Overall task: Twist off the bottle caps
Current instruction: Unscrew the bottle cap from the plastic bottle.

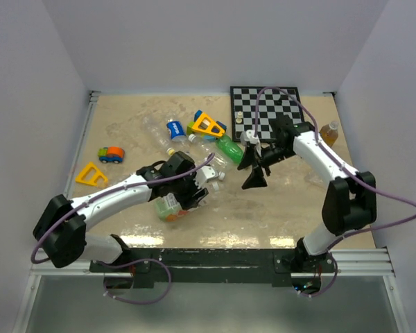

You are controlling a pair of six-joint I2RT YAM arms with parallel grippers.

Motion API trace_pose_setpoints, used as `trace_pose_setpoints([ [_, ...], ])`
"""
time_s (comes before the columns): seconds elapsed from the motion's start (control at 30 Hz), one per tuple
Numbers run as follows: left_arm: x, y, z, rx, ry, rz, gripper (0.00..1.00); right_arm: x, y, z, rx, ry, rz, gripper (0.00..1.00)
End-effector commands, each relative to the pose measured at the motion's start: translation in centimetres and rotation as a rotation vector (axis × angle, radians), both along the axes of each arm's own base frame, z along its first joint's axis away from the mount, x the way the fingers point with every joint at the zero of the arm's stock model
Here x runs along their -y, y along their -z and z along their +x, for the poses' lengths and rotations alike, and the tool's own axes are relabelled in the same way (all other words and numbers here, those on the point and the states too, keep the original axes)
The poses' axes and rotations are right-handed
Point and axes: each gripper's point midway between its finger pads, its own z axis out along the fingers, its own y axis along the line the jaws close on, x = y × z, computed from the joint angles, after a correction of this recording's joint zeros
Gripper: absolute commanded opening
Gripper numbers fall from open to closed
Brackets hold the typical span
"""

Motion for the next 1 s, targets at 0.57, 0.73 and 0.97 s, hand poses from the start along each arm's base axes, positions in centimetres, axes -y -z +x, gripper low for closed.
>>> trace_pose_setpoints([
  [0.57, 8.9, -11.4, 6.0, 0.434, 0.255, -0.315, 0.16, 0.3, -6.7, 0.5, -0.012, 0.239, -0.053, 0.94],
  [0.73, 8.9, -10.9, 5.6, 0.419, 0.258, -0.319, 0.16, -0.2, -6.6, 0.7, -0.03, 0.225, -0.046, 0.89],
  [0.97, 9.1, -10.8, 5.5, 0.403, 0.251, -0.328, 0.16, -1.3, -6.5, 0.6, -0.048, 0.189, -0.043, 0.83],
])
